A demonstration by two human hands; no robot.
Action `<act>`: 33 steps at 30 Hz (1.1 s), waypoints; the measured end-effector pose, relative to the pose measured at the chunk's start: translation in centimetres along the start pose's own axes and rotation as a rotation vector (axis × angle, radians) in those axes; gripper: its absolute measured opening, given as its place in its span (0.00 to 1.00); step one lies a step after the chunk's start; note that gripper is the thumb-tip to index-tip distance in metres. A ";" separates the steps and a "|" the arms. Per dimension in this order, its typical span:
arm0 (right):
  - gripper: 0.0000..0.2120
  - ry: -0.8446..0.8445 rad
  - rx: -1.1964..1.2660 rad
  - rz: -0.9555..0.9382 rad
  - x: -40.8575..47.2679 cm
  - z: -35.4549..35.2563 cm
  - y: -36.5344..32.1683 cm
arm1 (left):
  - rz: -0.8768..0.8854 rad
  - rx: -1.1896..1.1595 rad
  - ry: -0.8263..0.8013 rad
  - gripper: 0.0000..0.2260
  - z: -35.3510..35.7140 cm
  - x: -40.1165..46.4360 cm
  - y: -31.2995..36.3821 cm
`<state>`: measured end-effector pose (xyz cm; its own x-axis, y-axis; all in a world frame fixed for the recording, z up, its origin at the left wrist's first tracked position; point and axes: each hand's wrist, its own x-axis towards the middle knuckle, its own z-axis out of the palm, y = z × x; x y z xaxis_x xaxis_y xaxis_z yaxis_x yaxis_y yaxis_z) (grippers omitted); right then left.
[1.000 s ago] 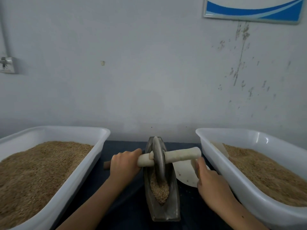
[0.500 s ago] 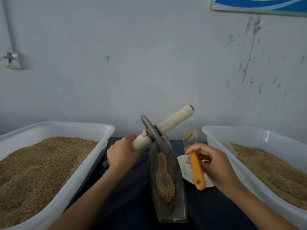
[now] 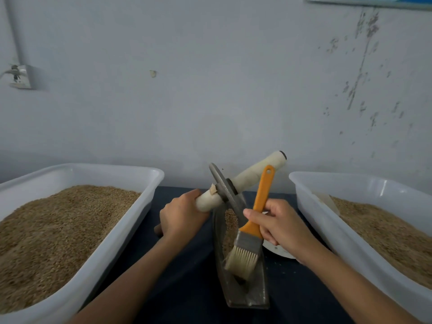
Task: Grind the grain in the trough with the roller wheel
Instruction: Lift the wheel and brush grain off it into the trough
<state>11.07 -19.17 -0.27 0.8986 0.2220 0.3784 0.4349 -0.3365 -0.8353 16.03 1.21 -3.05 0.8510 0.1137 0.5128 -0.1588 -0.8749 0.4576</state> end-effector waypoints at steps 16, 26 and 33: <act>0.14 0.123 -0.256 -0.210 0.3 1.7 2.1 | -0.059 -0.041 0.029 0.07 -0.2 0.1 -0.8; 0.15 0.056 -0.189 0.005 -0.3 0.6 -0.2 | -0.073 -0.050 0.042 0.06 0.0 0.0 -0.8; 0.15 0.110 -0.275 0.009 0.4 1.7 1.5 | -0.082 -0.043 0.056 0.07 0.2 -0.1 -1.1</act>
<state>11.95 -17.98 -2.04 0.8968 0.1221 0.4253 0.4128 -0.5768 -0.7049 16.27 2.07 -3.73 0.8329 0.2111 0.5116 -0.1121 -0.8408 0.5295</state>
